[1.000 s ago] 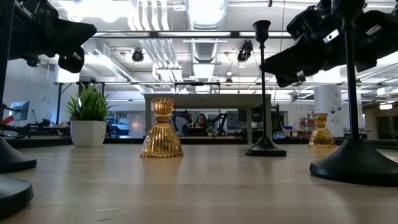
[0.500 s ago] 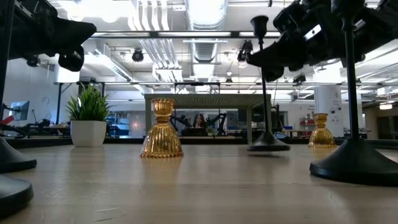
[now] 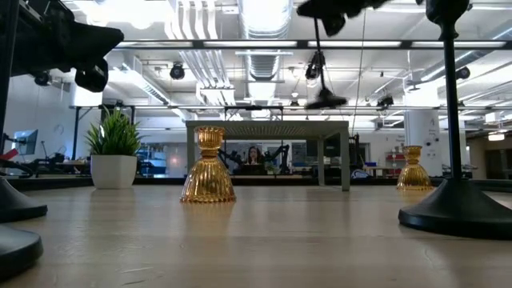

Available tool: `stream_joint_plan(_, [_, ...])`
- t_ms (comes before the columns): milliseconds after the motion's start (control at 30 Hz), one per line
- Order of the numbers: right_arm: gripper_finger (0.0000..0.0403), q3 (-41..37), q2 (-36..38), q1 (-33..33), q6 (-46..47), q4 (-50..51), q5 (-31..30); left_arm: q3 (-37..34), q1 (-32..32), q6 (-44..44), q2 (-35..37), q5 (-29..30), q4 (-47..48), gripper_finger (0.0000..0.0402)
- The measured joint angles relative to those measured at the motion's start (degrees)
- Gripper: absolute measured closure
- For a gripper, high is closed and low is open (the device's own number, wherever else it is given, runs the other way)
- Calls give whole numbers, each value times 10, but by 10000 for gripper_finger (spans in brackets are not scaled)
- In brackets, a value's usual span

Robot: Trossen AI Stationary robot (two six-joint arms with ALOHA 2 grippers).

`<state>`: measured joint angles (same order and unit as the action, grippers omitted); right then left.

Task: Pick & Place candle stick holders
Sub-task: Put the black candle holder on the top right of the shelf

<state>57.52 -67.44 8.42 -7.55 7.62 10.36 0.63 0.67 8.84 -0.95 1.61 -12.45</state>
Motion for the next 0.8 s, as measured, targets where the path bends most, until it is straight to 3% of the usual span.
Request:
stream_joint_plan(200, [394,109,-12,91,-23,39,21,0,0,-7,0,0,0,374])
stream_joint_plan(433, [394,187,-94,270,53,42,156,0,0,-18,0,10,0,374])
stream_joint_plan(600, [394,210,-158,342,53,27,172,0,0,-36,0,12,0,374])
stream_joint_plan(800, [395,201,-207,382,48,-56,198,0,0,-45,0,15,0,374])
